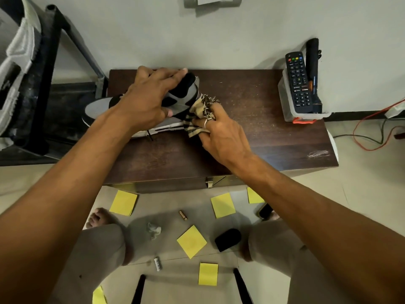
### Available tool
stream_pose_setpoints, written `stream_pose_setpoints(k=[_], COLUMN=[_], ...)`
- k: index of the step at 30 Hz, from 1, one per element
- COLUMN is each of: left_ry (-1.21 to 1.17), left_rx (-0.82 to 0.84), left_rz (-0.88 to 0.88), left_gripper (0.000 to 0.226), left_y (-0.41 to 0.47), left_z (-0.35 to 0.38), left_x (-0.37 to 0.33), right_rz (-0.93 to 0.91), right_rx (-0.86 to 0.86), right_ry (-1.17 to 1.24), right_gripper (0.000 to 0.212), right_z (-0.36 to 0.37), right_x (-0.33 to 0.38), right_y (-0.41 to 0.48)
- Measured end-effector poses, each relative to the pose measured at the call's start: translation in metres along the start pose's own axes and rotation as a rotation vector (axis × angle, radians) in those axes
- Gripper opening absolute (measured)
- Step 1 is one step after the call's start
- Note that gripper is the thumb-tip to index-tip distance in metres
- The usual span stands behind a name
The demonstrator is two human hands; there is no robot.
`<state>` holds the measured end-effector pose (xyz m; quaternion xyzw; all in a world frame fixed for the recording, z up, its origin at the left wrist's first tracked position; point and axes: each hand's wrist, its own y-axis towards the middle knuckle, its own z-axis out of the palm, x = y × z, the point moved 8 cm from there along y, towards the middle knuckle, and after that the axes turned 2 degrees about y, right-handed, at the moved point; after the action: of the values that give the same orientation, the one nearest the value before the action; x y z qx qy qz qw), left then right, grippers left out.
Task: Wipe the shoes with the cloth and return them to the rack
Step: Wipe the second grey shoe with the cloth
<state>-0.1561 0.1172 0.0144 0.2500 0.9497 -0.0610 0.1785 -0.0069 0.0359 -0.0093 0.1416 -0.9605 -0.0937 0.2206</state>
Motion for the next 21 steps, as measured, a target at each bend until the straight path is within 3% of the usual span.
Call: stream_pose_setpoints(k=[4,8,12,15,18,21], left_ry=[0.010,0.021,0.009,-0.006,-0.009,0.005], left_rx=[-0.004,-0.010,-0.018,-0.014,-0.013,-0.009], left_rz=[-0.007,-0.008,-0.007,-0.007,-0.016,-0.025], left_gripper=[0.097,0.095,0.096,0.097,0.097,0.098], left_y=[0.001,0.001,-0.001,0.000,0.001,0.001], left_z=[-0.001,-0.001,-0.001,0.000,0.000,0.000], left_x=[-0.001,-0.003,-0.001,0.000,0.000,-0.001], right_rz=[-0.010,-0.013,0.074,0.189,0.152,0.094], right_rx=[-0.129,0.015,0.033,-0.079,-0.251,-0.132], right_ry=[0.201,0.165,0.115,0.226,0.412,0.472], right_gripper=[0.038,0.044,0.032,0.027,0.036,0.040], right_z=[-0.011,0.007,0.006,-0.009,-0.023,-0.003], right_x=[-0.004,-0.007,-0.012,-0.025,-0.020,-0.009], right_y=[0.008,0.009,0.009,0.009,0.011,0.015])
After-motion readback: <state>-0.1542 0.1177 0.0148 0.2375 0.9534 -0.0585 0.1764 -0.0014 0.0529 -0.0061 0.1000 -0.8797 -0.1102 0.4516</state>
